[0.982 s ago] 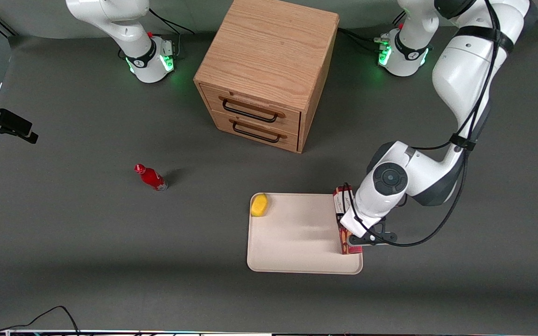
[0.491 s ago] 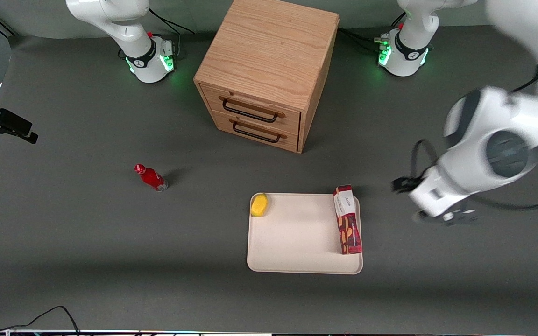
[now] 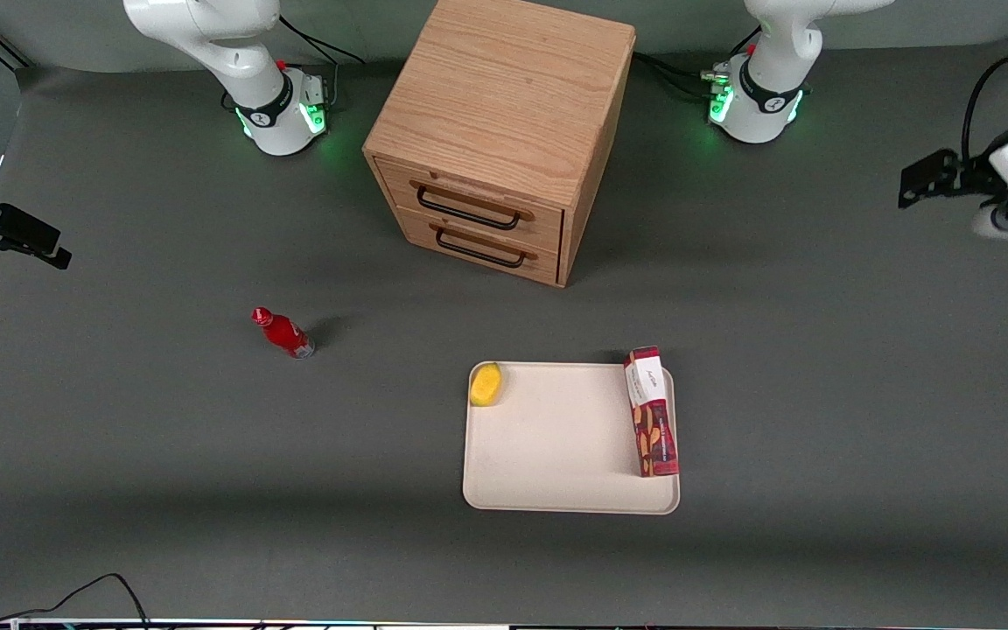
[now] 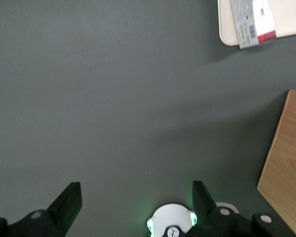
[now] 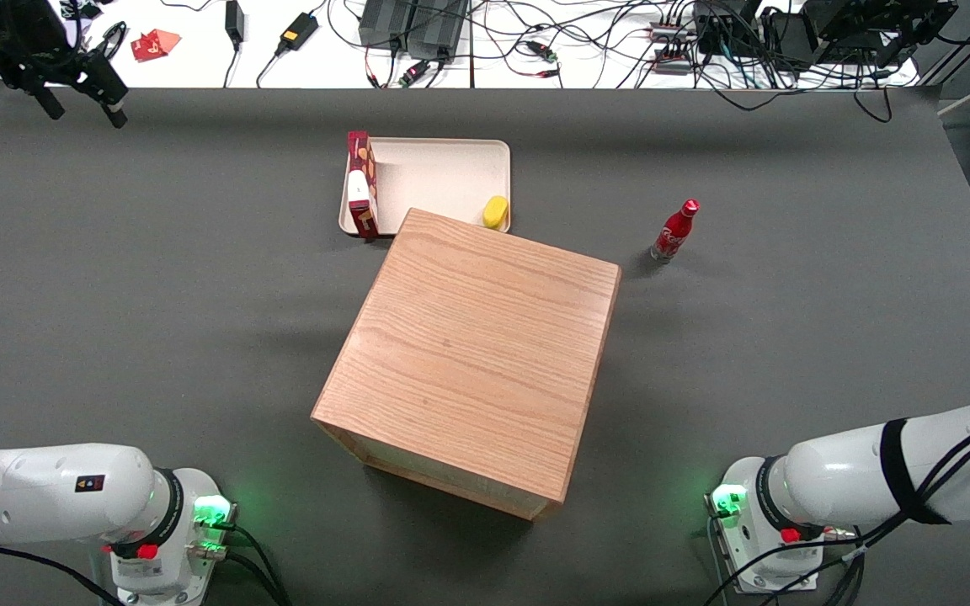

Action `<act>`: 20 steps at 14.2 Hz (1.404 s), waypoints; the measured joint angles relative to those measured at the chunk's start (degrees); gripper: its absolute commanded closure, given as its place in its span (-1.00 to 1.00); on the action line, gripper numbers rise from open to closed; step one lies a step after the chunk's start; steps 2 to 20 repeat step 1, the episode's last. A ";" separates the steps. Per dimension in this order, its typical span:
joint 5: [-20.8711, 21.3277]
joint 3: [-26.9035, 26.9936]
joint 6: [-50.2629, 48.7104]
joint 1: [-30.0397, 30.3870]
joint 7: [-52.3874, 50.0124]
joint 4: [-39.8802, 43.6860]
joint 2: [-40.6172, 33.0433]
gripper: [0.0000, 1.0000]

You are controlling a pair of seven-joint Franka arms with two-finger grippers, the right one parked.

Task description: Place red cookie box on tray

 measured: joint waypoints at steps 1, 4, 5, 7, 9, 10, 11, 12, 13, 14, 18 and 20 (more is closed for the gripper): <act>-0.12 -0.07 -0.52 -0.06 0.07 -0.03 -0.41 -1.00; -0.12 -0.07 -0.52 -0.06 0.07 -0.03 -0.41 -1.00; -0.12 -0.07 -0.52 -0.06 0.07 -0.03 -0.41 -1.00; -0.12 -0.07 -0.52 -0.06 0.07 -0.03 -0.41 -1.00; -0.12 -0.07 -0.52 -0.06 0.07 -0.03 -0.41 -1.00; -0.12 -0.07 -0.52 -0.06 0.07 -0.03 -0.41 -1.00; -0.12 -0.07 -0.52 -0.06 0.07 -0.03 -0.41 -1.00; -0.12 -0.07 -0.52 -0.06 0.07 -0.03 -0.41 -1.00; -0.12 -0.07 -0.52 -0.06 0.07 -0.03 -0.41 -1.00; -0.12 -0.07 -0.52 -0.06 0.07 -0.03 -0.41 -1.00; -0.12 -0.07 -0.52 -0.06 0.07 -0.03 -0.41 -1.00; -0.12 -0.07 -0.52 -0.06 0.07 -0.03 -0.41 -1.00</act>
